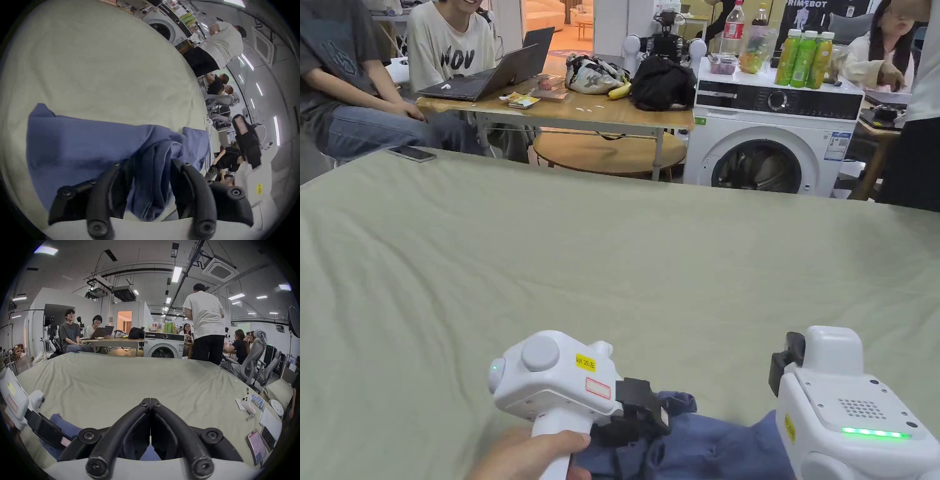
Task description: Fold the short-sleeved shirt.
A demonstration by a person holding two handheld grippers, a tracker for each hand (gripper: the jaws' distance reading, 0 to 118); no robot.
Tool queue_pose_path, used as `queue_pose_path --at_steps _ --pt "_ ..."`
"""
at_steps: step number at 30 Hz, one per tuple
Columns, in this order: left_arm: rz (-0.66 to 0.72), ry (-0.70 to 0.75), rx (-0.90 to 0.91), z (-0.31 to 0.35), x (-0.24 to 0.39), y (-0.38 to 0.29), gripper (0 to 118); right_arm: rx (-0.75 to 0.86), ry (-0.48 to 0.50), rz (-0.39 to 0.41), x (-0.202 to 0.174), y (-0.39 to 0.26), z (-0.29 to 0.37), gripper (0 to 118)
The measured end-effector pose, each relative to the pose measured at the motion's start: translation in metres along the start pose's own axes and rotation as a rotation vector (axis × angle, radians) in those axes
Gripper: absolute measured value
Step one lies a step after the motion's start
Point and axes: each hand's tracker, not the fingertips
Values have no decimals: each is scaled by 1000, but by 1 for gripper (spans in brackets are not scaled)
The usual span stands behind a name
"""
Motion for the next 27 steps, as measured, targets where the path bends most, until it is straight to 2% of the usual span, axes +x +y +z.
queue_pose_path --at_steps 4,5,7,8,10,14,19,22,25,27 --pt "17 -124 47 36 -4 0 43 0 -2 -3 3 0 2 0" --pt "4 -121 75 42 -5 -1 36 -1 -1 -6 4 -1 2 0" --pt "-54 -46 141 51 -7 0 9 -2 -1 -16 6 -1 1 0" --pt "-62 -20 133 49 -8 0 7 -2 -1 -19 7 -1 1 0" --pt "-58 47 125 41 -13 -2 6 -5 -2 -25 8 -1 0 0" --pt "-84 87 23 10 -16 -10 4 -5 -1 -24 8 -1 0 0" --pt "-88 -162 -44 -21 -14 -25 4 -4 0 -15 9 -2 4 0" --pt "-98 -86 -72 -48 -18 -34 3 -4 2 -10 10 -2 6 0" --pt "12 -199 -47 -50 -34 -38 3 -3 3 -30 14 -1 8 0" --pt "-8 -192 -47 -44 -35 -39 3 -2 -1 -32 14 0 9 0"
